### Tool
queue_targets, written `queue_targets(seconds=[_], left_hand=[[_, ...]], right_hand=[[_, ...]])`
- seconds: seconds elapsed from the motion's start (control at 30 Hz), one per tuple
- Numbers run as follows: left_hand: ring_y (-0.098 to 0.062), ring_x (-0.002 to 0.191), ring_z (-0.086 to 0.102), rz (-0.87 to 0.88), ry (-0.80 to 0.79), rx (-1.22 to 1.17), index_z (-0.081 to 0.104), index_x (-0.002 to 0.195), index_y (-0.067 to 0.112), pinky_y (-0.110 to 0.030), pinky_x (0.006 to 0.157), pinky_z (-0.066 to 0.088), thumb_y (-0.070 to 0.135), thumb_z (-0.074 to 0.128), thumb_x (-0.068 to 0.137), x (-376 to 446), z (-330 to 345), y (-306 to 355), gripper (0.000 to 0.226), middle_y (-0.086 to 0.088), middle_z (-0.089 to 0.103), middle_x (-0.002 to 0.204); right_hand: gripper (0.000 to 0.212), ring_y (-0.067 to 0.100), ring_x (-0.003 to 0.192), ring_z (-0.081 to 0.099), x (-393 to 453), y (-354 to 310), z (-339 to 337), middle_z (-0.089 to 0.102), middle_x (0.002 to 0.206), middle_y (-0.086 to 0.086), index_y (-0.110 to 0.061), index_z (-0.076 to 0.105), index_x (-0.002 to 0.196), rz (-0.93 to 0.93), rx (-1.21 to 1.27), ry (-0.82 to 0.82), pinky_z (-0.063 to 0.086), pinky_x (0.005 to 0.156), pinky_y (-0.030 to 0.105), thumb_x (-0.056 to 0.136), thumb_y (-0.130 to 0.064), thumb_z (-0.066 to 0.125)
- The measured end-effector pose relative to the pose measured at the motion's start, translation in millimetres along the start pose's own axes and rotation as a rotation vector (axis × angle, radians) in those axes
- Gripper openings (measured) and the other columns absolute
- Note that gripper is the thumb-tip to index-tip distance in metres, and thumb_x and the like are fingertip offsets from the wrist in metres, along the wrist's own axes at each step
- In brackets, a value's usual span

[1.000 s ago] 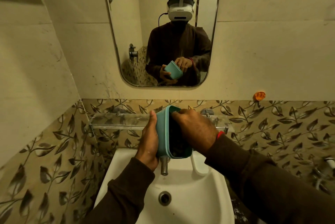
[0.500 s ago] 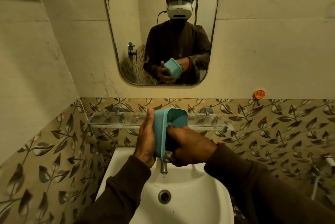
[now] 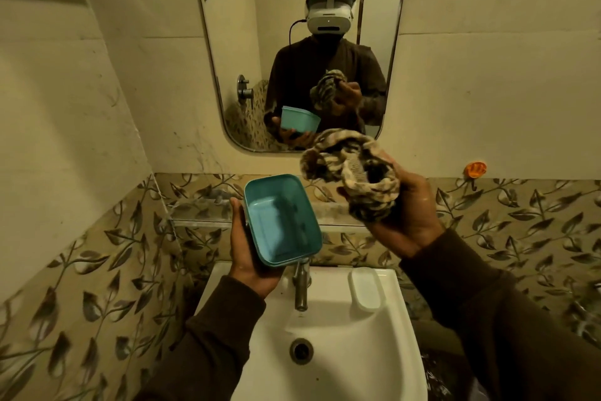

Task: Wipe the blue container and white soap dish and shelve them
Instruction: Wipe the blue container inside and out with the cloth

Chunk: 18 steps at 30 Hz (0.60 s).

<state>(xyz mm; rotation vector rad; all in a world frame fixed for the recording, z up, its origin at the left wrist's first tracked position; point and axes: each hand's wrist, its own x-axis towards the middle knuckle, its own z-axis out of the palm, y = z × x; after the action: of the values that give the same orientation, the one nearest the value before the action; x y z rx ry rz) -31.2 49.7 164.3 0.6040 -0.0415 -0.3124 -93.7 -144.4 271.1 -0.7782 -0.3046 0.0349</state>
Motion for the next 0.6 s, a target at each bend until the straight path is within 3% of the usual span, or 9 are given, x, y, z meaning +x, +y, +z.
queue_targets(seconds=[0.1,0.17,0.2,0.27,0.33,0.4,0.53,0.6], left_hand=[[-0.036,0.099,0.070,0.014,-0.024,0.003,0.077,0.115,0.020,-0.060,0.095,0.053,0.078,0.041,0.088,-1.2,-6.5,1.2,0.074,-0.015,0.075,0.113],[-0.037,0.102,0.067,0.020,-0.033,0.006,0.078,0.112,0.020,-0.062,0.104,0.042,0.080,0.039,0.087,-3.0,-7.4,2.4,0.076,-0.015,0.073,0.114],[-0.036,0.102,0.067,0.018,-0.041,0.003,0.077,0.113,0.020,-0.060,0.104,0.042,0.081,0.039,0.087,-3.7,-8.2,2.9,0.076,-0.014,0.073,0.114],[-0.035,0.102,0.066,0.011,-0.056,-0.011,0.072,0.121,0.020,-0.056,0.097,0.048,0.081,0.040,0.087,-4.6,-9.5,3.3,0.077,-0.013,0.071,0.116],[-0.036,0.104,0.065,0.017,-0.060,-0.024,0.067,0.129,0.020,-0.057,0.091,0.053,0.080,0.044,0.085,-5.3,-8.4,1.4,0.078,-0.014,0.069,0.118],[-0.036,0.104,0.066,0.054,-0.049,-0.005,0.070,0.125,0.021,-0.059,0.092,0.052,0.079,0.046,0.084,-5.5,-5.6,-1.3,0.074,-0.013,0.071,0.116],[-0.029,0.097,0.073,0.166,-0.033,0.054,0.075,0.116,0.024,-0.050,0.083,0.061,0.068,0.042,0.092,-4.4,0.1,-3.7,0.060,-0.008,0.076,0.109],[-0.028,0.096,0.073,0.198,-0.021,0.064,0.076,0.115,0.023,-0.048,0.081,0.062,0.064,0.045,0.092,-3.2,1.6,-4.1,0.056,-0.008,0.076,0.108]], right_hand=[[0.044,0.026,0.102,0.063,1.3,-9.6,-9.3,0.059,0.120,0.014,-0.009,0.045,0.128,-0.122,0.094,0.036,0.055,0.090,0.040,0.086,-0.020,0.044],[0.040,0.029,0.115,0.056,2.9,-14.1,-16.6,0.058,0.124,0.014,-0.007,0.055,0.121,-0.147,0.119,0.066,0.038,0.109,0.047,0.089,-0.029,0.042],[0.039,0.029,0.116,0.055,3.4,-15.0,-19.8,0.060,0.121,0.012,-0.010,0.062,0.114,-0.149,0.104,0.081,0.034,0.112,0.048,0.090,-0.033,0.044],[0.037,0.025,0.108,0.061,3.1,-11.5,-25.1,0.068,0.110,0.008,-0.015,0.071,0.101,-0.140,0.061,0.101,0.042,0.107,0.045,0.091,-0.039,0.045],[0.039,0.020,0.093,0.068,1.8,-1.7,-29.6,0.073,0.096,0.005,-0.016,0.074,0.092,-0.105,0.026,0.149,0.055,0.090,0.036,0.090,-0.042,0.046],[0.040,0.020,0.084,0.069,1.0,11.3,-36.5,0.072,0.091,0.008,-0.012,0.073,0.089,-0.046,-0.012,0.229,0.058,0.078,0.032,0.089,-0.042,0.046],[0.050,0.033,0.102,0.059,1.7,36.2,-55.2,0.057,0.116,0.022,0.000,0.052,0.126,0.080,-0.173,0.417,0.050,0.093,0.048,0.091,-0.036,0.049],[0.058,0.035,0.102,0.058,0.6,45.3,-59.9,0.056,0.118,0.024,0.000,0.045,0.131,0.138,-0.225,0.441,0.051,0.089,0.050,0.089,-0.038,0.056]])
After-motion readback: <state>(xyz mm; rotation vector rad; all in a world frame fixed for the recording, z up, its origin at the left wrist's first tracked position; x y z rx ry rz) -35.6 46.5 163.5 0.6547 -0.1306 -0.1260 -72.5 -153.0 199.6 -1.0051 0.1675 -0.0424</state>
